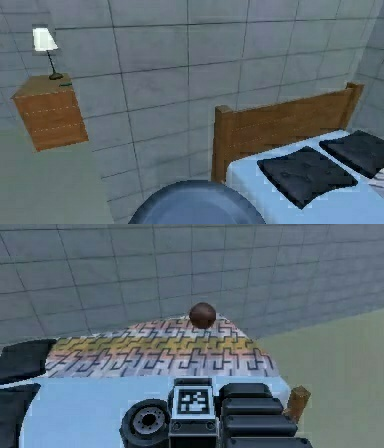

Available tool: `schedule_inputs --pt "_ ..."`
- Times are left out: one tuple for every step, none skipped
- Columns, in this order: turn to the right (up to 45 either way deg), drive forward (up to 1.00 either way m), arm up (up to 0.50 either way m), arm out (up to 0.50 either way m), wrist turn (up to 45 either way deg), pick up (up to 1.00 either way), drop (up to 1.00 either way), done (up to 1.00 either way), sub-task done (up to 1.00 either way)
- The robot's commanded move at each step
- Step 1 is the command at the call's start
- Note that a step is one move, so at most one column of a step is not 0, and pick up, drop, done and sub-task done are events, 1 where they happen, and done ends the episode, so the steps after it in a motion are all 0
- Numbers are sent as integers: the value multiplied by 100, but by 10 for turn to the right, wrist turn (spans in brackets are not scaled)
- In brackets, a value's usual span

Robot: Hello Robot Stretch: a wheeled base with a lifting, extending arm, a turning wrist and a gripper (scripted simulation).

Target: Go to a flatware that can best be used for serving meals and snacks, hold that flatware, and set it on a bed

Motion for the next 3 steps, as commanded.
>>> schedule_inputs --pt "450 0 0 0 0 0 0 0 0" --pt "450 0 0 0 0 0 0 0 0" --pt "450 0 0 0 0 0 0 0 0"
